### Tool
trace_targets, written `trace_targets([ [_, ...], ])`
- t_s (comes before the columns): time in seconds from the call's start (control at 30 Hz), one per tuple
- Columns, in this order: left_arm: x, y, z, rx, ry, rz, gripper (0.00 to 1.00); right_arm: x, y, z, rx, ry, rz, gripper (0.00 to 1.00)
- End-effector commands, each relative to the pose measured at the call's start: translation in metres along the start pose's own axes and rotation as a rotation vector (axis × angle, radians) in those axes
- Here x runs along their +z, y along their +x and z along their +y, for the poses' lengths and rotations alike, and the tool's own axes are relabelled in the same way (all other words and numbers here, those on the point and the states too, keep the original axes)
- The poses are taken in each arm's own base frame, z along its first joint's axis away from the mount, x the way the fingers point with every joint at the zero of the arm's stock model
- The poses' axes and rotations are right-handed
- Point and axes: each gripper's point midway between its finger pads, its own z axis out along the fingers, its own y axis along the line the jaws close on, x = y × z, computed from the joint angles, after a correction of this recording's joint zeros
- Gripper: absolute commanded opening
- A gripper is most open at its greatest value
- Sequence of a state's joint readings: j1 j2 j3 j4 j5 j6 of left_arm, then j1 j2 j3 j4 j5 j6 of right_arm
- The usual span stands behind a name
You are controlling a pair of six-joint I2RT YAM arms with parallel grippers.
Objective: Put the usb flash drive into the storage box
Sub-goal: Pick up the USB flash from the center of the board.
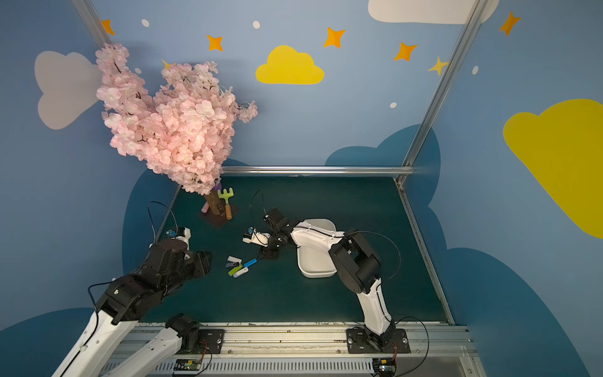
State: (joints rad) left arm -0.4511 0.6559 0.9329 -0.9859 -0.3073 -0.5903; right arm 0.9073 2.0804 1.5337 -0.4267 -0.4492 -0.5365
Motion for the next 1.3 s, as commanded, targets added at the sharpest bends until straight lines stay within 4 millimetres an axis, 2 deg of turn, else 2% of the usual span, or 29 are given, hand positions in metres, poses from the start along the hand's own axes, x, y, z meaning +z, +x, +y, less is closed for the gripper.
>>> trace_targets([
  [0.0, 0.001, -0.001, 0.001, 0.004, 0.002, -0.01, 0.59, 0.017, 0.009, 0.018, -0.133, -0.083, 0.088, 0.38],
  [0.13, 0.003, -0.001, 0.0, 0.001, 0.01, -0.005, 0.59, 0.029, 0.009, 0.02, -0.169, -0.117, 0.136, 0.38],
  [0.3, 0.004, -0.001, 0.0, -0.004, 0.008, 0.0, 0.59, 0.035, 0.009, 0.024, -0.196, -0.159, 0.146, 0.38],
  [0.53, 0.004, -0.002, 0.001, -0.011, 0.012, -0.001, 0.59, 0.047, 0.015, 0.01, -0.211, -0.126, 0.199, 0.38],
  [0.93, 0.004, -0.003, 0.001, -0.018, 0.015, -0.002, 0.59, 0.064, 0.026, 0.008, -0.264, -0.121, 0.266, 0.38],
  [1.13, 0.005, -0.003, 0.001, -0.021, 0.016, -0.002, 0.59, 0.073, 0.03, 0.011, -0.279, -0.122, 0.287, 0.36],
  [1.27, 0.006, -0.002, 0.001, -0.023, 0.017, 0.001, 0.59, 0.082, 0.033, 0.014, -0.307, -0.107, 0.321, 0.3],
])
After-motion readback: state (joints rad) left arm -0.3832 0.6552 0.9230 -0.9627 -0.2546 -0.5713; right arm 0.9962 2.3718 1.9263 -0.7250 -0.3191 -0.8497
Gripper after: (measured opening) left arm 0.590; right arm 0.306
